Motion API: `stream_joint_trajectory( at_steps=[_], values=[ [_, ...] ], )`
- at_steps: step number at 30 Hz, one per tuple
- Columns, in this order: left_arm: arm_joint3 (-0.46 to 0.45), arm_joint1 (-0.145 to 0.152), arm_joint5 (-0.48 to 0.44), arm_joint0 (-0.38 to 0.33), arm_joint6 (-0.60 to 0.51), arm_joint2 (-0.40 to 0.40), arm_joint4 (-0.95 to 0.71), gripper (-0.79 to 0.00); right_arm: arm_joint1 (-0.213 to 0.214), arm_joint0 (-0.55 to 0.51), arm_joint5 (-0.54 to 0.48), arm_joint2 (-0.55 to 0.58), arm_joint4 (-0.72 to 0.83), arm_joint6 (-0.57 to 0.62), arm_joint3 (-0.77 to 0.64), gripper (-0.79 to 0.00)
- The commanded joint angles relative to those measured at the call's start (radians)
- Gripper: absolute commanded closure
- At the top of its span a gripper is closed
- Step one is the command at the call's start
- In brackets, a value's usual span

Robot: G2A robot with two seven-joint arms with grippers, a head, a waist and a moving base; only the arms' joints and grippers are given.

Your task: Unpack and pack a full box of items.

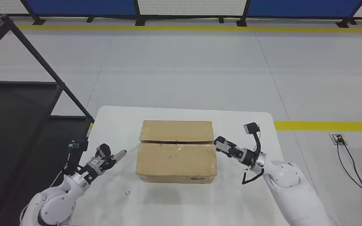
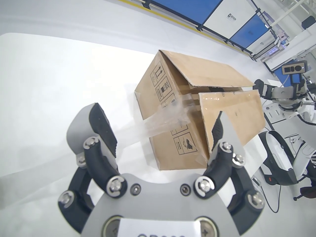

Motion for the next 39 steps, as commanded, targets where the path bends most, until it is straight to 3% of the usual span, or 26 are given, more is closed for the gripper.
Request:
stream_joint_trajectory(
  at_steps=[1,13,22,33,39],
  values=[
    [0.0,0.0,0.0,0.0,0.0,0.0,0.0,-0.785,0.0,0.008,-0.012,-0.003,0.044,0.035,0.01,-0.785],
    [-0.02,0.0,0.006,0.019,0.028,0.012,-0.005,-0.785,0.019,-0.03,-0.061,0.015,0.182,0.219,-0.062,-0.785],
    [-0.023,0.0,0.009,0.02,0.027,0.015,-0.007,-0.785,0.033,-0.103,-0.031,0.025,0.112,0.197,-0.197,-0.785],
    [-0.023,0.0,0.009,0.02,0.027,0.015,-0.007,-0.785,0.033,-0.103,-0.031,0.025,0.112,0.197,-0.197,-0.785],
    [-0.035,0.001,0.029,0.055,0.057,0.008,-0.011,-0.785,0.037,-0.127,-0.049,0.018,0.13,0.217,-0.249,-0.785]
  ],
)
